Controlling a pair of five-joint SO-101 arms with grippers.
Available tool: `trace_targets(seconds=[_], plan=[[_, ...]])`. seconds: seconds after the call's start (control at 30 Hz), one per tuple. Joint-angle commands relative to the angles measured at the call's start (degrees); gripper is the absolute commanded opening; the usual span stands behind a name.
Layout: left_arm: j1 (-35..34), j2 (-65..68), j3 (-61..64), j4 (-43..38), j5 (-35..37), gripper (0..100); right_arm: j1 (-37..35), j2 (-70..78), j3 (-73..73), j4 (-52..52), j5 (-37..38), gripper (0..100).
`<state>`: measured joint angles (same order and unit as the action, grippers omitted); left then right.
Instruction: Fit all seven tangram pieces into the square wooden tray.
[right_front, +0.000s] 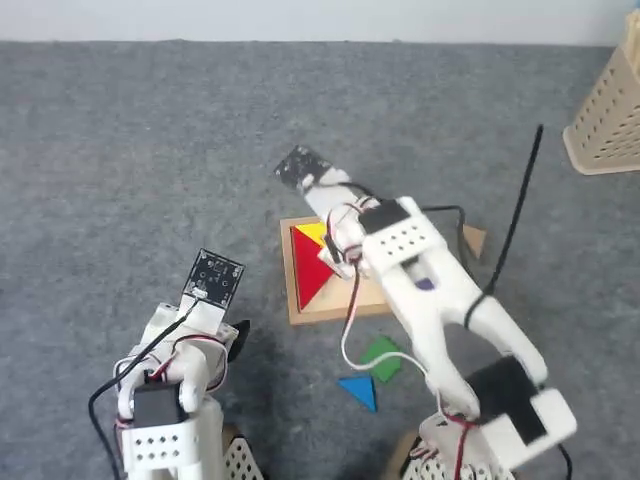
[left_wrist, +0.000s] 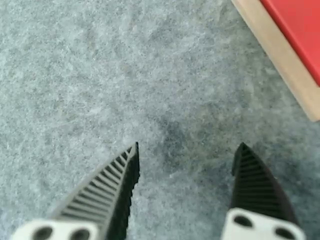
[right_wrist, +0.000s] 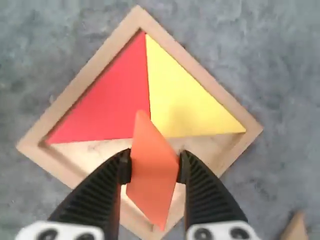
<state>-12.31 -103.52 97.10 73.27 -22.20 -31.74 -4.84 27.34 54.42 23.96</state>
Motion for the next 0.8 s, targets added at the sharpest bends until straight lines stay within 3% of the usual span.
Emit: trace_targets(seconds=[0.0, 0.23, 0.5, 0.77], plan=[[0.18, -0.88, -0.48, 0.26, -0.44, 28, -0.57, -6.9, 1.58, -2.51, 3.78, 0.9], [0.18, -0.88, -0.48, 0.26, -0.44, 28, -0.66, -7.87, 2.2, -2.33, 4.31, 0.9], [0.18, -0.88, -0.48, 0.26, -0.44, 28, -3.12, -7.87, 4.66, -2.33, 23.74, 0.9], [0.18, -0.88, -0.48, 0.26, -0.44, 28, -8.31, -7.87, 6.86, -2.77, 29.89, 0.9]])
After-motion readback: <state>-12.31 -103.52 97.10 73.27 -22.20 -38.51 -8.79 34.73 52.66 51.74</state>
